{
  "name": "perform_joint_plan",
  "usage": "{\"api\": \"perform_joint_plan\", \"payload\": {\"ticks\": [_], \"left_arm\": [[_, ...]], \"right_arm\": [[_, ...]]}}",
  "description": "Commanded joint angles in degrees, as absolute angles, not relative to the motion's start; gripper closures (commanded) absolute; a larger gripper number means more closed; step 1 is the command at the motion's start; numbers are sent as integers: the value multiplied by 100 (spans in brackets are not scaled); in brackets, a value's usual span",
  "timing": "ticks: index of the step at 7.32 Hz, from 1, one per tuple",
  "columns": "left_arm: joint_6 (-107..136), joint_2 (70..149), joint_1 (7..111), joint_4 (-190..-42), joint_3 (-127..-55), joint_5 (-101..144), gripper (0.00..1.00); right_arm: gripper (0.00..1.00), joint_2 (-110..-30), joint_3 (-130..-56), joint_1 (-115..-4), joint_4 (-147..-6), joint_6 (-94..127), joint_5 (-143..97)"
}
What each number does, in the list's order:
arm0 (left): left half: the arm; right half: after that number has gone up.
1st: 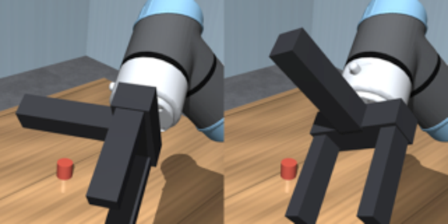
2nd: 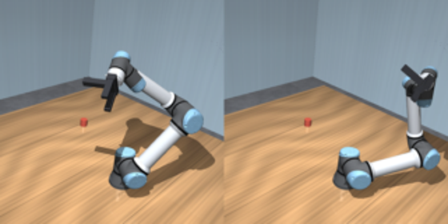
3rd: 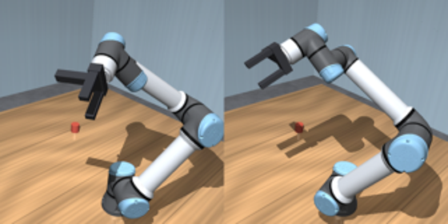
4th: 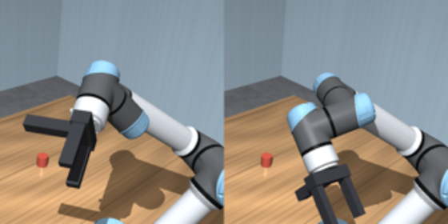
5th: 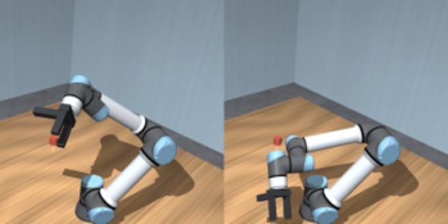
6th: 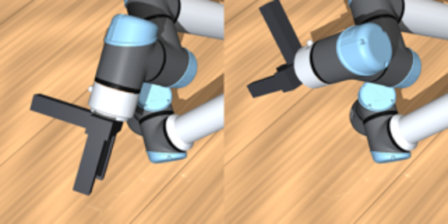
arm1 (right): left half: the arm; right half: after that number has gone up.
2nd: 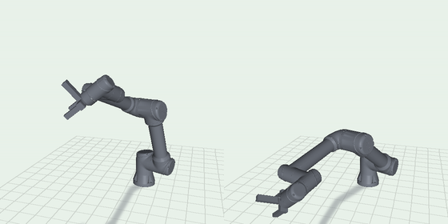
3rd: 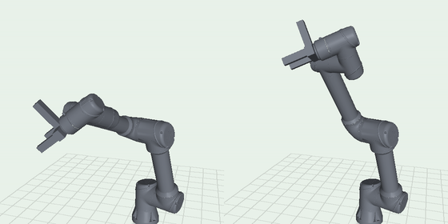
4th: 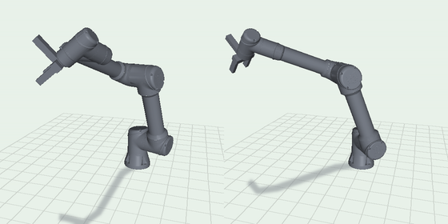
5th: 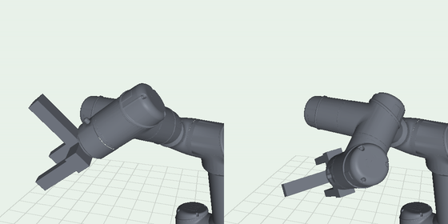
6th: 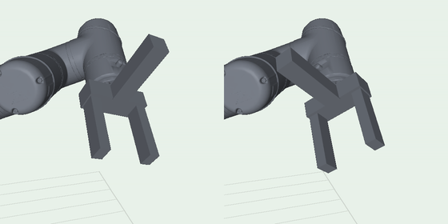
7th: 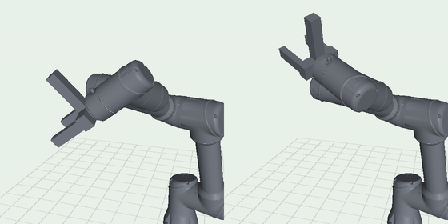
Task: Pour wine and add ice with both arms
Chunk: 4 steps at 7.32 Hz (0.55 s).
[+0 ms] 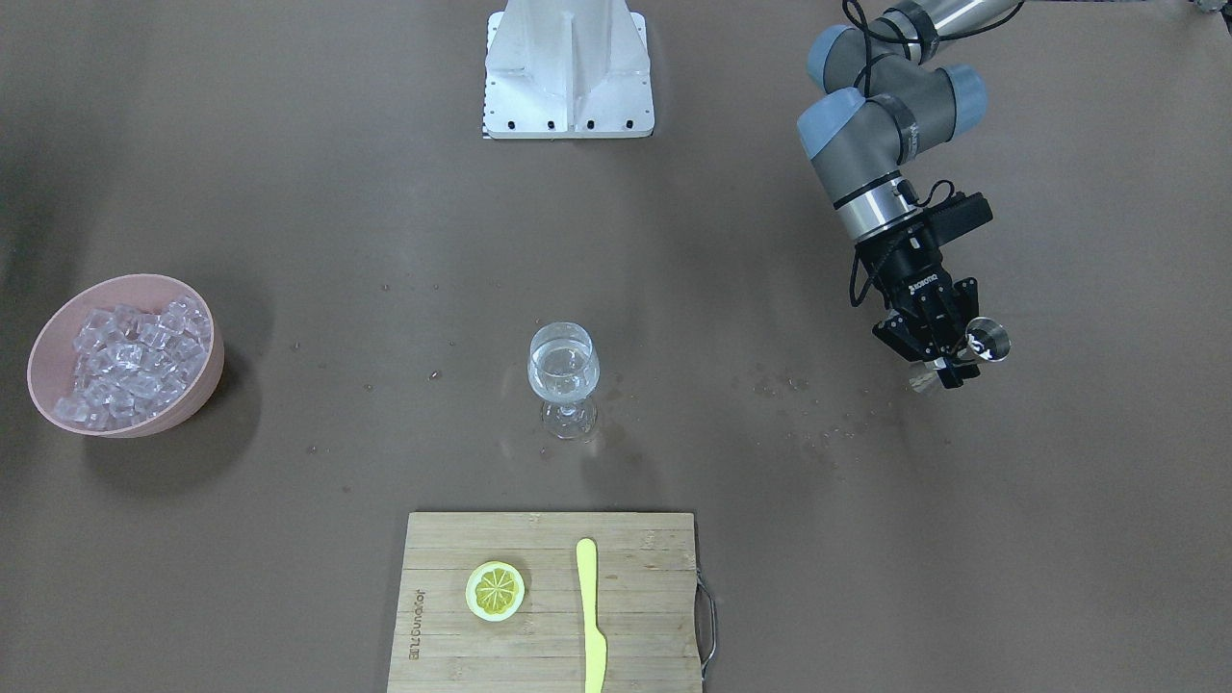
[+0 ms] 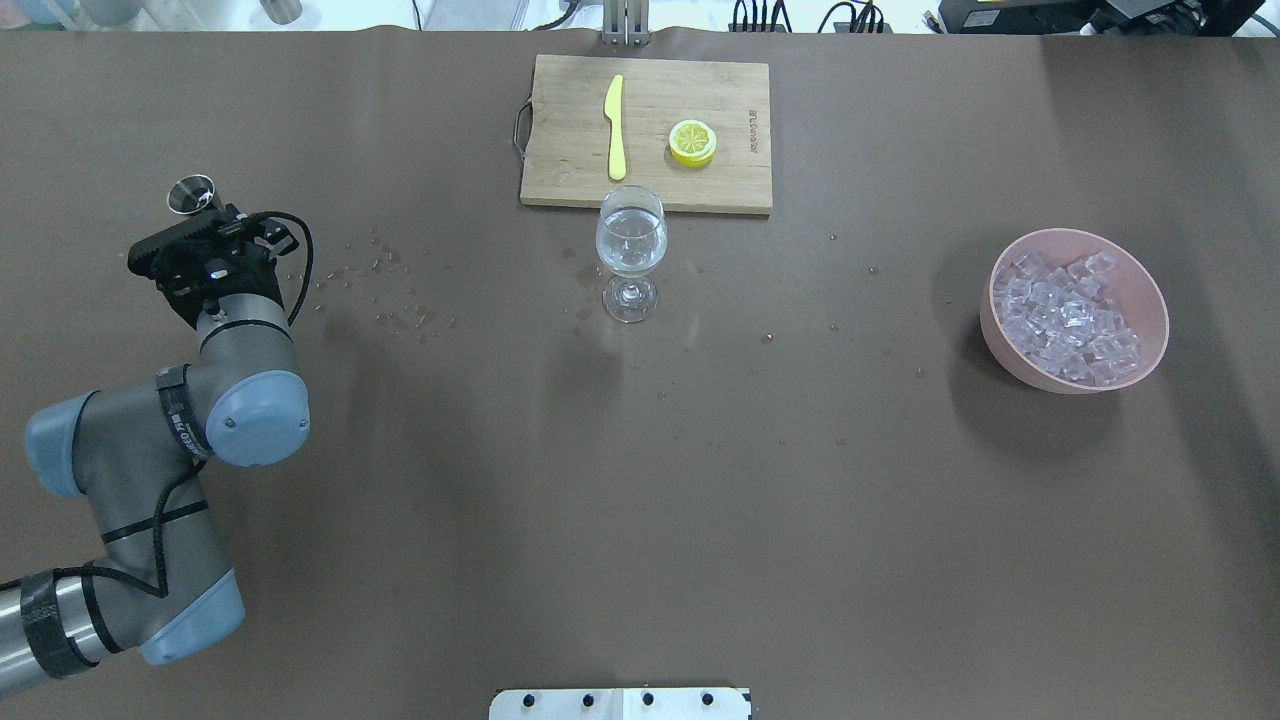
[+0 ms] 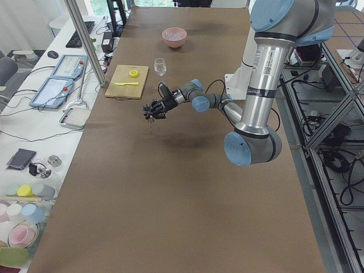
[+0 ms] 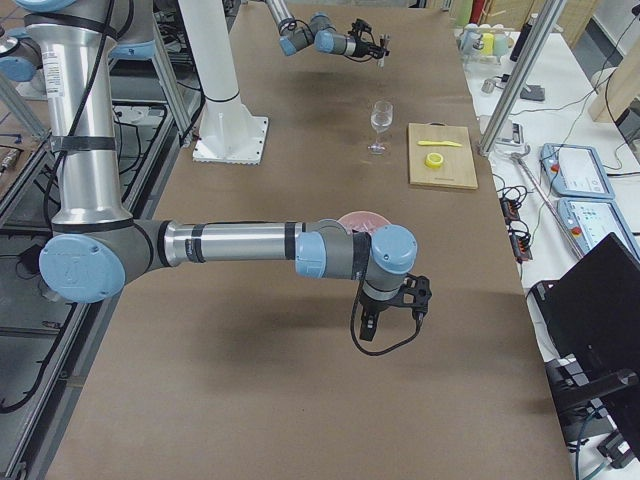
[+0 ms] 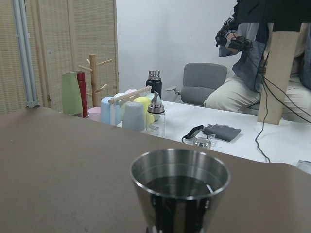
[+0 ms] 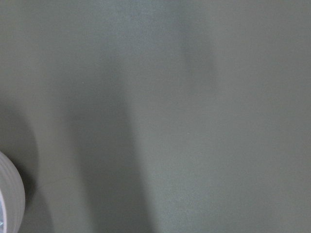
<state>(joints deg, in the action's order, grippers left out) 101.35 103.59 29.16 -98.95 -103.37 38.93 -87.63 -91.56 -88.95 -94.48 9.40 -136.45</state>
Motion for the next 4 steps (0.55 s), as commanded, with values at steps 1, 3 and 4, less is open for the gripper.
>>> {"api": "perform_joint_plan", "payload": {"ticks": [1,3,4], "left_arm": [[9611,10510,2935,-9887,-10564,3902,100],[9123,10801,2997,-9914,-10731,3911,100],[8871,10863,2962,-9897,-10697,3911,100]], "right_arm": [[0,-8763,-9150,-8895,-9448,940,-13649],[0,-8754,-9132,-8895,-9448,949,-13649],[0,-8737,-9123,-8895,-9448,949,-13641]]}}
